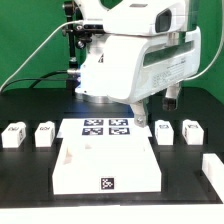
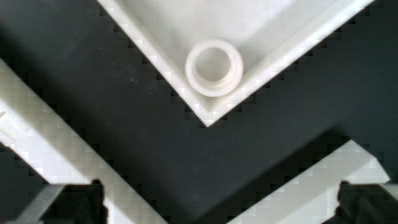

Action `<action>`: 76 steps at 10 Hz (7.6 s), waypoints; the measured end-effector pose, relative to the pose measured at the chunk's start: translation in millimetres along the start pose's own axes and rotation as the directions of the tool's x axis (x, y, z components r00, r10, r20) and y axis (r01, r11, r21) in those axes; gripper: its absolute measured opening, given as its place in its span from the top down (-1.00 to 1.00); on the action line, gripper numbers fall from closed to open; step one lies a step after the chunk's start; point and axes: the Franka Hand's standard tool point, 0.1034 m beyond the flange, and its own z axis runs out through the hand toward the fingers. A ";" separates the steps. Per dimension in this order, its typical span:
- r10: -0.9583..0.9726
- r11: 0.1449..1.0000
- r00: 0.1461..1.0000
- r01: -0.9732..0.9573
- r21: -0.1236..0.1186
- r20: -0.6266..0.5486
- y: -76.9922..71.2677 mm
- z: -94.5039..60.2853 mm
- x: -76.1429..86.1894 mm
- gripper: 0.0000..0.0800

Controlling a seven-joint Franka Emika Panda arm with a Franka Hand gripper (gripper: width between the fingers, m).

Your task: Assemble one leg

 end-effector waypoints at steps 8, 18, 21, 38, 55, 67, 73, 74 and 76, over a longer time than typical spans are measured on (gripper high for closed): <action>-0.342 0.940 0.940 0.342 -0.012 -0.003 -20.0 8.0 -27.0 -0.63; -0.651 0.759 0.759 0.651 0.007 0.004 -55.7 46.4 -113.9 -0.63; -0.628 0.777 0.778 0.628 0.041 -0.011 -60.3 77.4 -131.7 -0.63; -0.595 0.802 0.803 0.596 0.054 -0.029 -63.7 111.9 -144.1 0.85; -0.590 0.806 0.803 0.592 -0.004 -0.082 -60.4 109.7 -35.9 0.86; -0.587 0.808 0.806 0.589 -0.002 -0.081 -63.4 112.7 -32.2 -0.57; -0.586 0.809 0.806 0.588 -0.003 -0.081 -63.1 112.6 -32.4 -0.62; -0.580 0.813 0.810 0.582 -0.005 -0.081 -61.9 110.9 -32.4 -0.62; -0.483 0.875 0.872 0.483 -0.023 -0.075 -60.9 88.9 -33.2 -0.62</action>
Offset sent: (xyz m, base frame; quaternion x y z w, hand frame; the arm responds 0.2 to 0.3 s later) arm 0.0000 0.0000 0.0000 0.0000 0.0000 0.0000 1.0000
